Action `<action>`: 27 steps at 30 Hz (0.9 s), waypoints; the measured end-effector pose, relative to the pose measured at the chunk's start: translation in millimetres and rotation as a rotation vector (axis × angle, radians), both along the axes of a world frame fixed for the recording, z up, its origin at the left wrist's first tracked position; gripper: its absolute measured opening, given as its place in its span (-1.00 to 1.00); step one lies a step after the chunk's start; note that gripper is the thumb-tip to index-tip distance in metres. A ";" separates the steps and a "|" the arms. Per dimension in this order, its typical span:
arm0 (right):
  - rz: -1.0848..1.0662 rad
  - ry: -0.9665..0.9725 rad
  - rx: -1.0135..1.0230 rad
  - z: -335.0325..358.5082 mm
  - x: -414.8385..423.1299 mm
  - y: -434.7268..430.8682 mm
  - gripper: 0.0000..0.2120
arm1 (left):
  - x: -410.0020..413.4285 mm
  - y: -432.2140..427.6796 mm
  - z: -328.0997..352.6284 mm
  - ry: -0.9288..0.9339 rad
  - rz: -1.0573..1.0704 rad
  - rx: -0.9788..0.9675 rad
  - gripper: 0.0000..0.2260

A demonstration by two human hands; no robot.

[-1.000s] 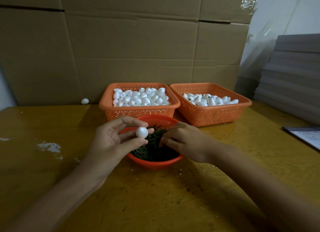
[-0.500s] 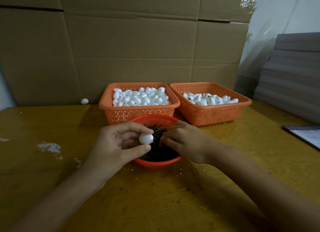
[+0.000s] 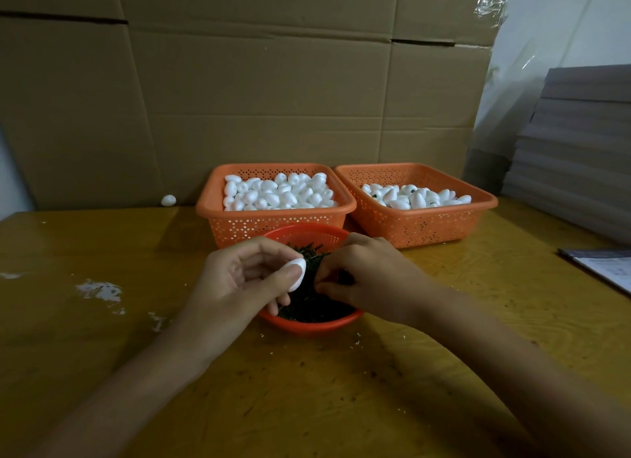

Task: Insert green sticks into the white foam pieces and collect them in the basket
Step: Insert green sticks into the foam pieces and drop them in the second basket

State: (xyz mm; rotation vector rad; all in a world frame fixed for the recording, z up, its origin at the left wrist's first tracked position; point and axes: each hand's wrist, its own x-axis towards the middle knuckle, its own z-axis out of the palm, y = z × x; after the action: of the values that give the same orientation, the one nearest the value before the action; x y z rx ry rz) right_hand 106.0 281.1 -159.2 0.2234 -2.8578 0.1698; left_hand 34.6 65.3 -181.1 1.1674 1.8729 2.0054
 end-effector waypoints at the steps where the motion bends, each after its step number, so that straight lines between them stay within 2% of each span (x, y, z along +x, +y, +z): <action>1: -0.014 0.027 0.003 -0.1 0.4 -1.1 -0.86 | -0.1 0.5 -0.2 -0.011 0.006 0.017 -0.91; 5: -0.053 0.178 0.030 -2.1 1.9 -4.8 -0.86 | -1.4 0.7 -2.8 -0.072 0.056 0.104 -0.89; 11: -0.030 0.320 -0.108 -5.3 2.5 -11.4 -0.66 | -7.6 -1.0 -5.8 -0.189 0.063 0.213 -0.85; 14: -0.001 0.413 -0.173 -4.5 3.9 -12.0 -0.78 | -8.1 -0.9 -7.3 -0.175 0.070 0.217 -0.79; 17: 0.019 0.422 -0.331 -1.6 4.7 -13.5 -0.86 | -8.6 -2.0 -10.2 -0.122 0.097 0.170 -0.66; 22: 0.064 0.425 -0.482 1.2 6.9 -19.2 -0.89 | -6.9 -0.6 -12.9 -0.115 0.110 0.140 -0.78; 27: 0.113 0.297 -0.673 6.9 8.9 -17.5 -0.92 | -4.2 1.0 -11.5 -0.160 0.108 0.206 -0.80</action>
State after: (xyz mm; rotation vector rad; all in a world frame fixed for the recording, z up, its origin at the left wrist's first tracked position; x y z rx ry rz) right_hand 114.9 263.7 -152.3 0.2412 -2.3351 1.0004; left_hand 30.4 66.4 -192.6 0.9338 1.7204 2.3207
